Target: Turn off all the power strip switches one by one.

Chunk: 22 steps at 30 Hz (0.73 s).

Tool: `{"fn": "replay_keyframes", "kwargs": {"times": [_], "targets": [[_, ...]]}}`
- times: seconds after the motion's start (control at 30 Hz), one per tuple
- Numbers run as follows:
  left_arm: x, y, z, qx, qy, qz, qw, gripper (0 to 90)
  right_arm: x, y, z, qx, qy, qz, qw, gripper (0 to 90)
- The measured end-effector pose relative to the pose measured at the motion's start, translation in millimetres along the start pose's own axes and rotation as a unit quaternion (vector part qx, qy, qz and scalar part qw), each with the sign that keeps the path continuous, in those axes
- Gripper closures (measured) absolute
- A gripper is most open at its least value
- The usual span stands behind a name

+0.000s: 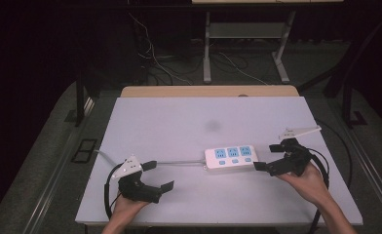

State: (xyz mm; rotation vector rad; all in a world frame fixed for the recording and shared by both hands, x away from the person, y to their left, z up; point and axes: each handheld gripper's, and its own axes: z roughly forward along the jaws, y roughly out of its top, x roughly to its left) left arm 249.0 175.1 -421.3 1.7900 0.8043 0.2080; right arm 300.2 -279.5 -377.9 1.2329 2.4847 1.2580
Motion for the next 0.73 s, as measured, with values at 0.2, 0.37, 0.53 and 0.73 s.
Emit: {"fn": "replay_keyframes", "kwargs": {"times": [0.2, 0.37, 0.53, 0.73], "targets": [[3.4, -1.2, 1.0, 0.01, 0.004, -0.003, 0.9999, 0.0, 3.5, -30.9, -5.4, -0.03, -0.017, 0.018, 0.9992, 0.3], [5.2, -2.2, 1.7, 0.021, 0.006, -0.006, 0.9997, 0.0, 5.9, -49.9, -1.6, -0.043, -0.025, 0.029, 0.9984, 0.4], [7.2, -3.8, 4.1, 0.041, 0.004, -0.004, 0.9991, 0.0, 10.3, -63.9, 3.6, -0.049, -0.033, 0.028, 0.9979, 0.4], [7.9, -4.2, 5.4, 0.048, 0.003, -0.004, 0.9988, 0.0, 13.3, -78.1, 4.4, -0.059, -0.035, 0.031, 0.9971, 0.4]]}}
